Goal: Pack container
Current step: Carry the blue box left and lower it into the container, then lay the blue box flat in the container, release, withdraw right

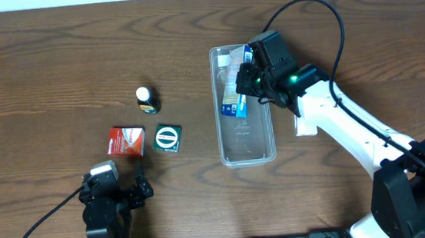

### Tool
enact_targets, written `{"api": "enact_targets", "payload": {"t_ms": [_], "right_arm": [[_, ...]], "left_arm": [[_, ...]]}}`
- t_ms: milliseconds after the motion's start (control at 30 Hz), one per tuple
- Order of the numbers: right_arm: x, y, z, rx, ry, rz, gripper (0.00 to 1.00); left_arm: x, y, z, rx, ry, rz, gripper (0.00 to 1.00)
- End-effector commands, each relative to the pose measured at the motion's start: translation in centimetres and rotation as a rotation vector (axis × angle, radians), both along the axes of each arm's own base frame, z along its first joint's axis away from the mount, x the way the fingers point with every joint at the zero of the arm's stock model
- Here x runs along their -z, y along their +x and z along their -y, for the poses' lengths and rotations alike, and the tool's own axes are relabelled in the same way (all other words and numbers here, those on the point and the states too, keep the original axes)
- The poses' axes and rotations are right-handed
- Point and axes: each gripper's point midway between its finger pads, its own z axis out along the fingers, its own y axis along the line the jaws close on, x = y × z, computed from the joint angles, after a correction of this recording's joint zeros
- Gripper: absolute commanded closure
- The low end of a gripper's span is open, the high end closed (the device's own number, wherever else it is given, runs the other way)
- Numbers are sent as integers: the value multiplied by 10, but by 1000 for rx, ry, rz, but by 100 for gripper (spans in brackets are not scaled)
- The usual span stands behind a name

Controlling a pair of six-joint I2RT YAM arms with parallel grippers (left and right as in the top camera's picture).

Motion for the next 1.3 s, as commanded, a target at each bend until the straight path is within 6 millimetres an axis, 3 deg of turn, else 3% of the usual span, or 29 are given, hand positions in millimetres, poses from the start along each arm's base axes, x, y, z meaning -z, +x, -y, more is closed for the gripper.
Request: {"api": "enact_targets", "payload": {"t_ms": [0,333,567,767,1000,1133,1200,1267], "right_arm": [[-1,1,-6,-8,18,-5,91],[11,-6,-16,-85,27,-29,94],[29,-10,-21,-167,3,-50,91],[32,-9,-24,-215,-6,-30,90],[32,-7,-21,-198,-2,-36,71],[32,-5,-19,-154,18,-54,47],[27,-2,-16,-132,32,-48,48],[20,2,-13,-123,41,-27,56]], "left_arm": [[5,0,-1,-11,-7,-8,2],[5,0,-1,-11,-7,-8,2],[5,0,-1,-11,-7,-8,2],[5,0,-1,-11,-7,-8,2],[5,0,-1,-11,-7,-8,2],[5,0,-1,-11,-7,-8,2],[5,0,-1,-11,-7,-8,2],[5,0,-1,-11,-7,-8,2]]}}
